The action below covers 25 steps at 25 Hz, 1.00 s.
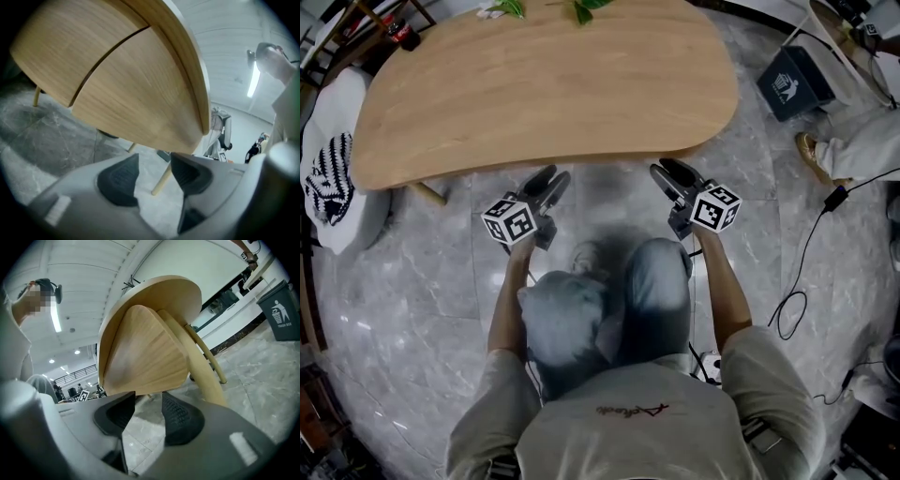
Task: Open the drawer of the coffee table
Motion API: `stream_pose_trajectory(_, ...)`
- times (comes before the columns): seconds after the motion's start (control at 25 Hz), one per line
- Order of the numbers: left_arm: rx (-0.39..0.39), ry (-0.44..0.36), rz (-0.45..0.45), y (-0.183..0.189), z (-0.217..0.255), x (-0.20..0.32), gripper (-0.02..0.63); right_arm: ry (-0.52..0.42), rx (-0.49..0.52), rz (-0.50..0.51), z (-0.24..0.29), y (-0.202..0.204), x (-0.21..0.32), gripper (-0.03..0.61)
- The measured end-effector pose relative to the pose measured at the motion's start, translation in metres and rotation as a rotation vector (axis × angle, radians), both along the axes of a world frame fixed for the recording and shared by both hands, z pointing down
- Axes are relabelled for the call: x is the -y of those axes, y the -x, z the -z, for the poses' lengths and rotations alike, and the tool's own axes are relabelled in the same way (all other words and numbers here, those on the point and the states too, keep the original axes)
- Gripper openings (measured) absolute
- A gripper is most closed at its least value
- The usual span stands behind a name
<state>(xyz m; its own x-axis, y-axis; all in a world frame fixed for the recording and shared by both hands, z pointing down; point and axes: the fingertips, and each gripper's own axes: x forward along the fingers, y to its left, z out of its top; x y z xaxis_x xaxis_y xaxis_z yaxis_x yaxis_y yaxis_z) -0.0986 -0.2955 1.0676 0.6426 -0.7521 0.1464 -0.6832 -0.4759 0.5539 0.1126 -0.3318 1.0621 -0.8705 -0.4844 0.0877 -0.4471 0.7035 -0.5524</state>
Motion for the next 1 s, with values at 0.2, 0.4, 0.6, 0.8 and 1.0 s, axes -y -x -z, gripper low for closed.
stream_pose_trajectory(0.2,-0.014,-0.017,-0.004,0.006,0.007,0.017,0.216,0.006,0.010,0.015,0.000,0.005,0.006,0.179)
stream_pose_trajectory(0.4,-0.026,-0.054,-0.064,0.005,0.015,0.020,0.225,0.045,0.107,0.014,0.002,0.000,0.014,0.160)
stream_pose_trajectory(0.6,-0.059,-0.079,-0.077,0.005,0.020,0.021,0.221,0.043,0.120,0.065,0.003,0.001,0.016,0.150)
stream_pose_trajectory(0.8,-0.073,-0.085,-0.087,0.005,0.020,0.016,0.204,0.040,0.130,0.092,0.002,0.001,0.008,0.134)
stream_pose_trajectory(1.0,-0.058,-0.086,-0.097,0.003,0.019,0.003,0.195,0.030,0.148,0.097,0.002,-0.002,-0.005,0.120)
